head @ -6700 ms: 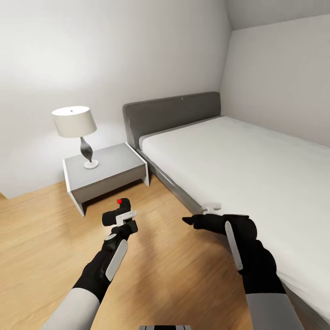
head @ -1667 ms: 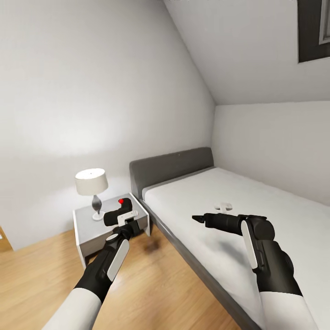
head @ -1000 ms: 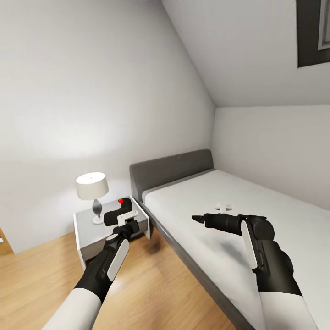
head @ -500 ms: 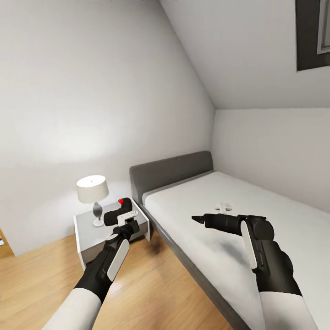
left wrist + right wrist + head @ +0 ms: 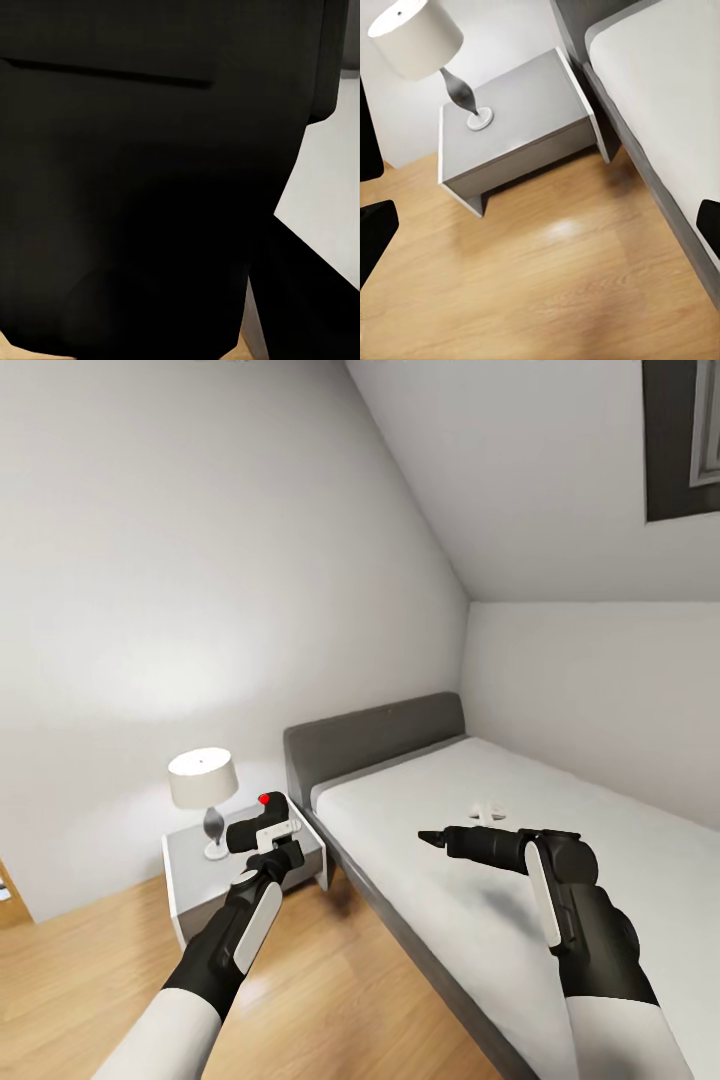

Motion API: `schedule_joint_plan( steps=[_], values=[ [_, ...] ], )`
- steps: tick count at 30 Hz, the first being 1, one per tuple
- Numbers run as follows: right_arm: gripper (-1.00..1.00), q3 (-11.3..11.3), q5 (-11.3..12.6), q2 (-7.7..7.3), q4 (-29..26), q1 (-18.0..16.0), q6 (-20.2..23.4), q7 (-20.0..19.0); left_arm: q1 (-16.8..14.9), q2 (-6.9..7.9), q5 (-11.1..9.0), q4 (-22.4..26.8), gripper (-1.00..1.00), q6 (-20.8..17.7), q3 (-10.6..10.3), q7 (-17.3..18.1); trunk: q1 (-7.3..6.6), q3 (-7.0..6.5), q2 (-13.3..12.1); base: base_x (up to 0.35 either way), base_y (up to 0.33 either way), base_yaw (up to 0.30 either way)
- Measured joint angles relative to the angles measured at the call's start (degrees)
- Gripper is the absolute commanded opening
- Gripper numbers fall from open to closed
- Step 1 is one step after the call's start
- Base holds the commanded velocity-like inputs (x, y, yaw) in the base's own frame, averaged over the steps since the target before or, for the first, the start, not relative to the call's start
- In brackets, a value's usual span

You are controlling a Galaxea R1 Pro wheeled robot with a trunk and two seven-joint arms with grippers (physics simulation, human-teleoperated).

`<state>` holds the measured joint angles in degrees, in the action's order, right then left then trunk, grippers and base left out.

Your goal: Attach the digital camera to the camera tripod in the bedroom.

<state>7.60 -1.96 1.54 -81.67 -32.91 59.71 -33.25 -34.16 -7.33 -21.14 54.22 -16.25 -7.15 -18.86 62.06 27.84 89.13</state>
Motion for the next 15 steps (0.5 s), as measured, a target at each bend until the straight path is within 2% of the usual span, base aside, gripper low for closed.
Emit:
schedule_joint_plan(
  steps=[15],
  values=[
    [1.0,-0.03,0.0,-0.02,-0.03,0.0,0.0,0.01,0.0,0.0,0.0,0.0,-1.0,0.0,0.0,0.01,-3.3,-2.69,-6.02,0.0,0.0,0.0]
  ],
)
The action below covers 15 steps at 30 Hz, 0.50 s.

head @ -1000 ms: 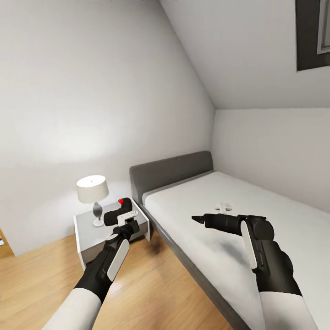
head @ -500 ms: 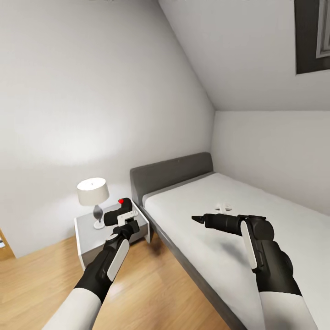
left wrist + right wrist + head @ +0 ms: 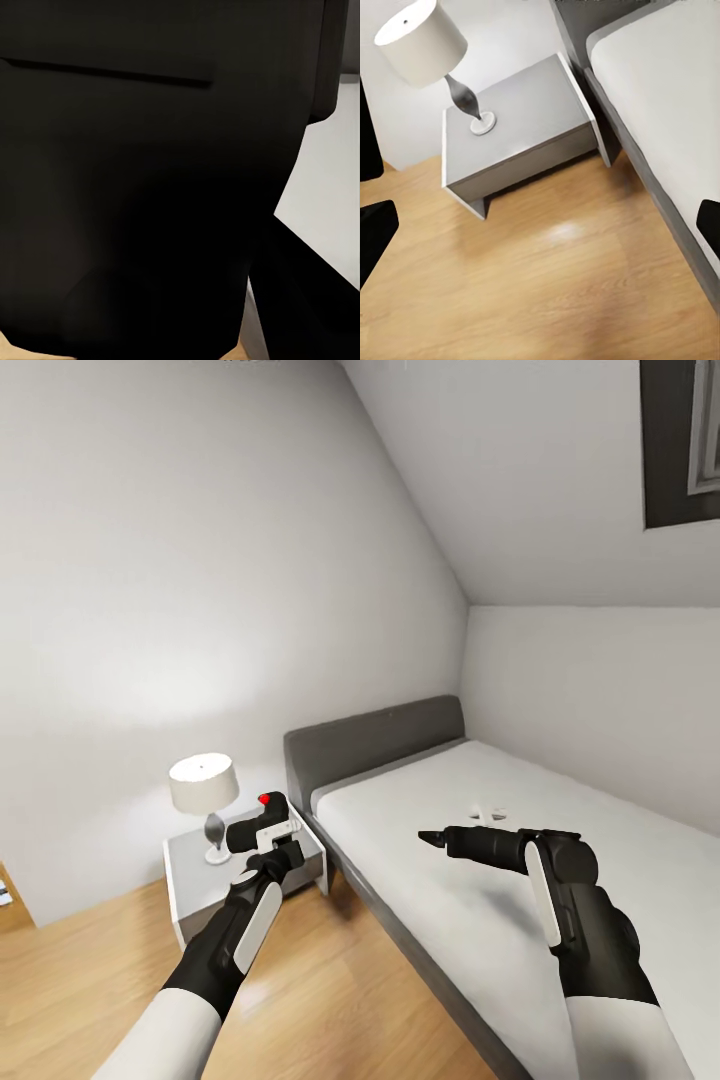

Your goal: Attach the digital camera to the camera tripod in the bedroom.

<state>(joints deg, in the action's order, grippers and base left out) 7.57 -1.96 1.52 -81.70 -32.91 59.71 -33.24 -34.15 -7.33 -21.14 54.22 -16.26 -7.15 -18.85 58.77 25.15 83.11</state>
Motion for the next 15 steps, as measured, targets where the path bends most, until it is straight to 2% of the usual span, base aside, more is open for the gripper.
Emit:
schedule_joint_plan(
  steps=[15],
  values=[
    [1.0,-0.14,-0.12,0.48,0.08,0.0,0.0,0.38,0.0,0.0,0.0,0.0,-1.0,0.0,0.0,-0.01,-3.3,-2.69,-6.02,0.0,0.0,0.0]
  ],
)
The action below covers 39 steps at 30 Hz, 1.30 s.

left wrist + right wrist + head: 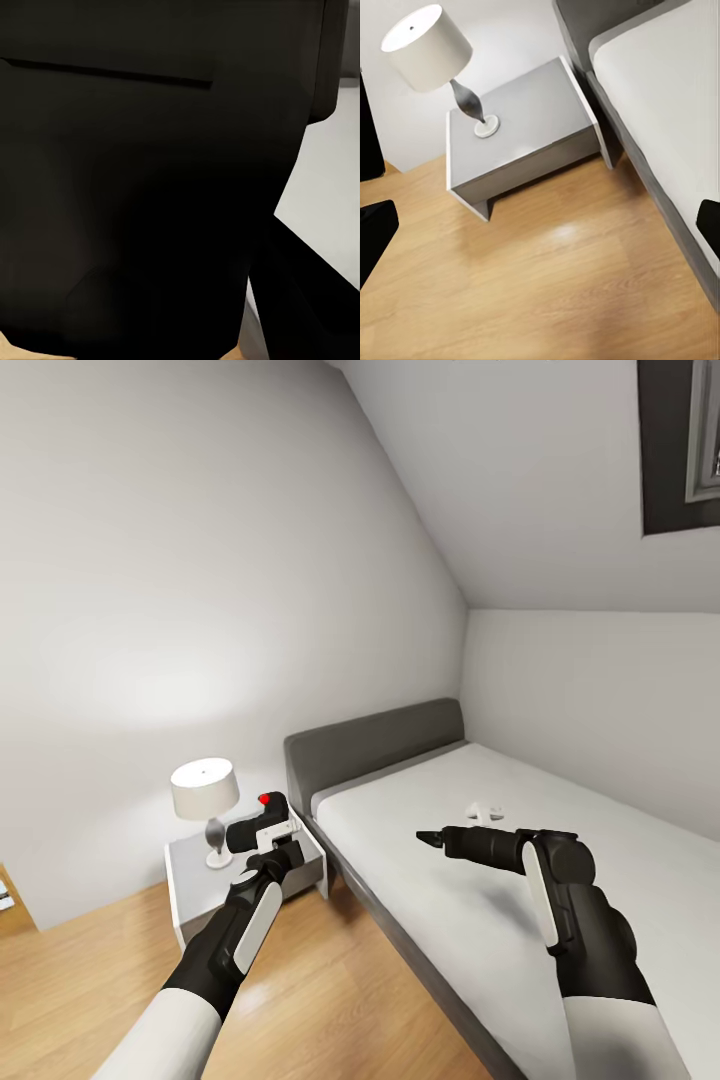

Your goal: Attach the digital camera to the camera tripod in the bedroom.

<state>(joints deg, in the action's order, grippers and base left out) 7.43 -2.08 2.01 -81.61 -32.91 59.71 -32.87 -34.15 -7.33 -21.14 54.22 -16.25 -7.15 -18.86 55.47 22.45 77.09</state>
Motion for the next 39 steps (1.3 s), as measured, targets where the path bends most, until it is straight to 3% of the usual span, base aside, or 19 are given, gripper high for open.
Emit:
schedule_joint_plan(
  steps=[35,39],
  values=[
    [1.0,0.02,0.0,-0.31,0.18,0.0,0.0,-0.2,0.0,0.08,-0.11,-0.02,-1.0,0.0,0.0,0.0,-7.69,-6.29,-14.05,0.0,0.0,0.0],
    [1.0,0.06,-0.03,-0.42,0.41,0.0,-0.01,0.0,0.01,0.12,-0.16,-0.01,-1.0,-0.02,0.05,0.0,-7.7,-6.3,-14.07,0.0,0.0,0.082]
  ],
)
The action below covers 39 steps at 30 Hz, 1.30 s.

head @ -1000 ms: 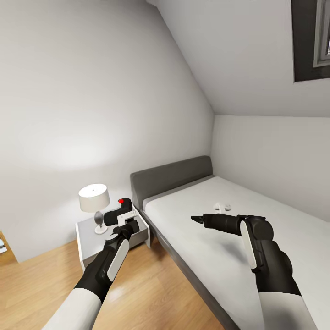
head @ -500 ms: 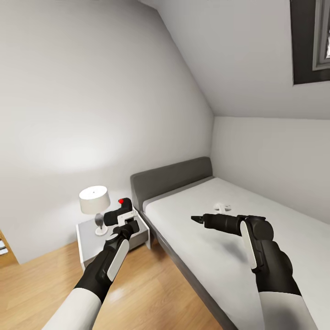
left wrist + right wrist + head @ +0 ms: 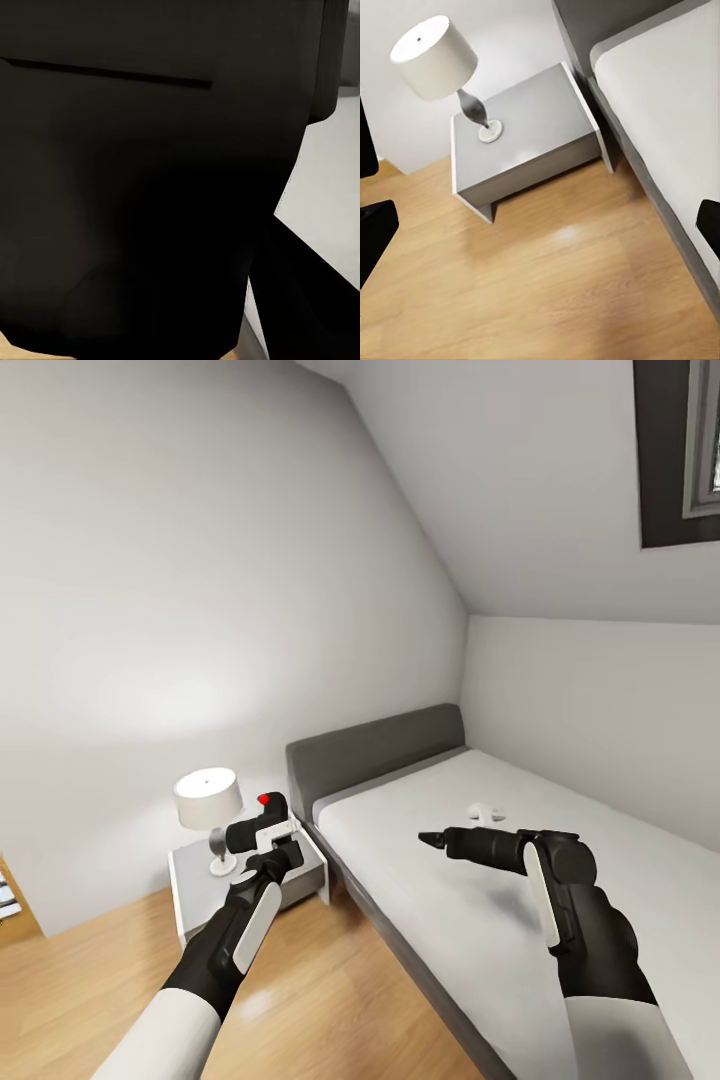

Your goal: Attach the digital camera to the camera tripod in the bedroom.

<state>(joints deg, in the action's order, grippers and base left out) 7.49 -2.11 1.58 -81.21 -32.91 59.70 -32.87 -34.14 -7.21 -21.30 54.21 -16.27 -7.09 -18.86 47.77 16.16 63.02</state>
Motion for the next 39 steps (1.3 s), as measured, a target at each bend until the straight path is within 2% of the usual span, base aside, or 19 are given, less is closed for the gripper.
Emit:
schedule_joint_plan(
  steps=[7,11,12,14,15,16,17,18,20,21,24,26,28,29,31,32,39],
  values=[
    [1.0,0.06,-0.12,-0.16,1.81,-0.01,-0.01,0.23,0.01,0.15,-0.28,-0.15,-1.0,-0.01,0.16,0.0,0.0,0.0,0.0,0.0,0.0,0.251],
    [1.0,-0.03,-0.26,-0.21,4.65,-0.01,-0.1,0.23,0.02,0.59,-2.27,-3.17,-1.0,-0.08,0.29,-0.09,0.01,0.01,0.0,0.0,0.0,0.294],
    [1.0,-0.1,-0.3,-0.2,5.53,-0.01,-0.12,0.21,0.02,0.93,-3.16,-4.6,-1.0,-0.16,0.32,-0.12,0.01,0.01,0.0,0.0,0.0,0.299],
    [1.0,-0.38,-0.35,0.13,8.63,-0.01,-0.22,0.19,0.02,2.37,-5.62,-11.89,-1.0,-0.19,0.39,-0.12,0.01,0.01,-0.01,0.0,0.0,0.299],
    [1.0,-0.41,-0.35,0.22,9.47,-0.01,-0.26,0.2,0.01,2.61,-5.95,-12.51,-1.0,-0.13,0.35,-0.1,0.0,0.0,0.0,0.0,0.0,0.3],
    [1.0,-0.48,-0.51,0.4,12.53,-0.01,-0.6,0.24,0.01,3.15,-6.82,-16.15,-1.0,0.07,0.41,-0.05,0.0,0.01,0.0,0.0,0.0,0.3],
    [1.0,-0.52,-0.58,0.46,15.13,0.0,-1.27,0.24,0.03,3.37,-7.55,-19.44,-1.0,0.35,0.49,-0.01,0.01,0.01,-0.01,0.0,0.0,0.3],
    [1.0,-0.53,-0.55,0.44,16.52,-0.01,-1.79,0.24,0.01,3.44,-7.81,-20.4,-1.0,0.52,0.47,0.06,0.0,0.01,0.0,0.0,0.0,0.3],
    [1.0,-0.6,-0.67,0.3,21.3,-0.01,-4.82,0.26,0.03,3.62,-9.12,-26.25,-1.0,1.27,0.62,0.72,0.01,0.01,0.0,0.0,0.0,0.3],
    [1.0,-0.62,-0.66,0.28,22.36,-0.02,-5.74,0.25,0.02,3.64,-9.42,-27.52,-1.0,1.66,0.62,1.1,0.0,0.01,0.0,0.0,0.0,0.3],
    [1.0,-0.69,-1.59,0.18,26.56,-0.02,-9.88,0.28,0.01,3.76,-11.4,-34.62,-1.0,5.63,0.66,5.06,0.0,0.01,0.0,0.0,0.0,0.3],
    [1.0,-0.73,-3.16,0.25,29.87,-0.02,-12.41,0.43,0.01,3.98,-12.93,-40.03,-1.0,10.44,0.74,10.92,0.0,0.01,0.0,0.0,0.0,0.3],
    [1.0,-0.75,-5.27,0.52,32.84,-0.02,-15.21,0.41,0.02,4.56,-14.3,-45.28,-1.0,14.83,0.67,18.97,0.0,0.01,0.0,0.0,0.0,0.3],
    [1.0,-0.76,-5.95,0.62,34.0,-0.02,-16.23,0.39,0.03,4.85,-14.98,-47.12,-1.0,16.02,0.64,22.34,0.01,0.01,0.01,0.0,0.0,0.3],
    [1.0,-0.79,-6.59,0.71,35.91,-0.02,-17.21,0.38,0.03,5.1,-16.03,-49.11,-1.0,17.07,0.63,25.92,0.01,0.01,0.0,0.0,0.0,0.3],
    [1.0,-0.8,-7.46,0.64,40.16,-0.01,-18.61,0.53,0.06,4.99,-17.88,-52.0,-1.0,17.83,0.61,28.79,0.01,0.03,0.0,0.0,0.0,0.3],
    [1.0,-0.84,-7.59,0.53,46.42,-0.03,-23.62,1.89,0.03,3.36,-18.95,-53.86,-1.0,18.09,0.69,29.66,0.0,0.0,0.0,0.0,0.0,0.3]
  ],
)
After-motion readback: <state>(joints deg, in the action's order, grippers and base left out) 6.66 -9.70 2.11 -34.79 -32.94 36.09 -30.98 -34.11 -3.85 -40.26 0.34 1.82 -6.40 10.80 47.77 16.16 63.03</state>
